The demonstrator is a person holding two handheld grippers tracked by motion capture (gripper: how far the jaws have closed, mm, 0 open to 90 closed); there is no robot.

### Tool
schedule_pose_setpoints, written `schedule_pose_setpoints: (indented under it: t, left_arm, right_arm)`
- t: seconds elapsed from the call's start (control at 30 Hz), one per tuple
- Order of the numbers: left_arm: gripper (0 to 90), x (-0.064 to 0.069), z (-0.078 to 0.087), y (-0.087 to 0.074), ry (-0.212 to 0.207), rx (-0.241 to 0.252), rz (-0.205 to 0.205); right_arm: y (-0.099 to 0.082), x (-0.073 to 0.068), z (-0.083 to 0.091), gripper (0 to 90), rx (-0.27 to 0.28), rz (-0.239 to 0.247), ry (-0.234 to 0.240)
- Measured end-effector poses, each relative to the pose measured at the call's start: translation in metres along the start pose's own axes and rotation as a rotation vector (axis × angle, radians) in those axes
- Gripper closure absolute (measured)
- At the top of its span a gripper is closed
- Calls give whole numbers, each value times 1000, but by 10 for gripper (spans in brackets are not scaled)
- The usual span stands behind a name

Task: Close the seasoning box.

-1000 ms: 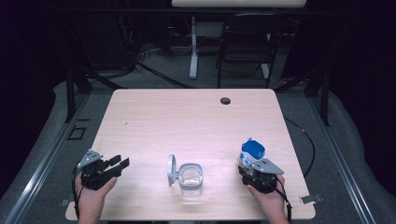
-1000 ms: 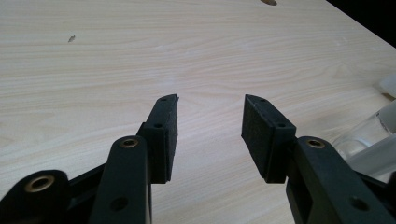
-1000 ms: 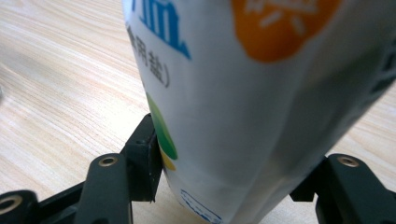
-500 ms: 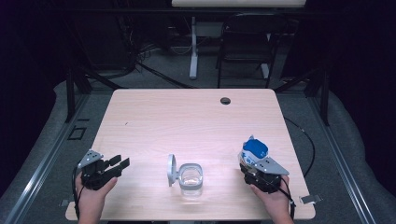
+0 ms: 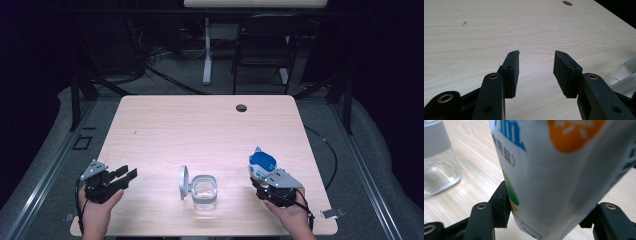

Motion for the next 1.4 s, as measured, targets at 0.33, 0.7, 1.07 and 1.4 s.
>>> schedule_pose_setpoints:
  t: [0.33,0.7,1.07,1.4]
  left_arm:
    - [561,0,0,-1,-1,-4,6]
    - [560,-1,-2,-2,-1,-9,7]
    - [561,-2,-2,-3,1,-7,14]
    - [561,-3,-2,-4,1,-9,15]
  right_arm:
    - [12,-12,-2,409,8,61,-1]
    - [18,-24,-8,410,-27,159,30]
    - [21,-31,-12,410,-57,211,27]
    - [21,-34,-16,410,-79,302,-19]
Point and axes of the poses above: each handheld gripper's, and its own axes: z roughly backward along the jaws, y roughly out of its top, x roughly to its right, the point moved 6 cm from there along -z, roughly forward along the jaws, and after that the axes turned 12 degrees about -z, right-handed, at the moved point
